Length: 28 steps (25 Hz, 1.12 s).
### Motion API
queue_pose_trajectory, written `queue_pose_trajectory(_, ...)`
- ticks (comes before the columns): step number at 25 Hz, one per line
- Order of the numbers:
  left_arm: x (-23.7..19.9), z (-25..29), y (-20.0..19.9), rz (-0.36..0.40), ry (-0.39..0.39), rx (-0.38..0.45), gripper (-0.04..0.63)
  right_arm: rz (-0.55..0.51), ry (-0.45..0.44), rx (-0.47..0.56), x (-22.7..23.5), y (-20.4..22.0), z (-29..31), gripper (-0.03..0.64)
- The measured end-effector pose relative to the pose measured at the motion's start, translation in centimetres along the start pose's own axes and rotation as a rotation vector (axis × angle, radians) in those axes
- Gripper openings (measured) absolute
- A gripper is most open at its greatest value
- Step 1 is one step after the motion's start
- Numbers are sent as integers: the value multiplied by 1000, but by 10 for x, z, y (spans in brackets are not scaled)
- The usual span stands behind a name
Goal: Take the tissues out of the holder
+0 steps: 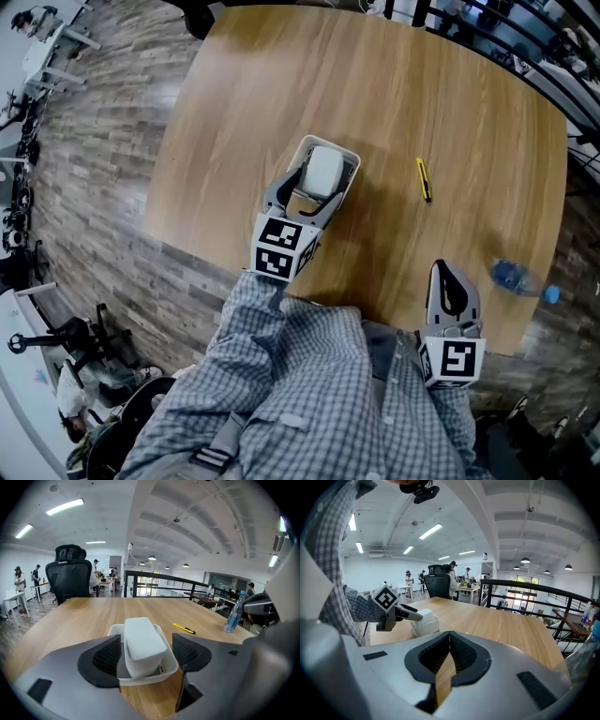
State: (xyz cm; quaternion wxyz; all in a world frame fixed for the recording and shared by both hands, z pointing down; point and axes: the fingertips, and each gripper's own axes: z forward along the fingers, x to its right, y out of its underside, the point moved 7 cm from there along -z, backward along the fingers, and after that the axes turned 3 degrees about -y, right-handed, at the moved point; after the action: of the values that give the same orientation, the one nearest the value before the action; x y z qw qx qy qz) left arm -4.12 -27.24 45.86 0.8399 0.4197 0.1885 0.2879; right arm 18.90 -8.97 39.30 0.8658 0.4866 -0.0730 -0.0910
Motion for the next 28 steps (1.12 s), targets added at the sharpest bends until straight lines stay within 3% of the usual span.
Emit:
queue_pose_trajectory(10, -5, 16, 16, 28, -10, -75, 336, 13, 15, -14, -2, 3, 2, 12)
queue_pose_trajectory(15, -3, 21, 20, 103, -10, -110, 289, 14, 15, -19, -1, 4, 2, 12)
queue_pose_trajectory(20, -7, 20, 20, 46, -33, -97, 261, 14, 17, -27, -2, 7, -4, 12)
queue_pose_trajectory(28, -10, 18, 15, 17, -53, -93, 253, 24, 25, -22, -5, 10, -7, 12)
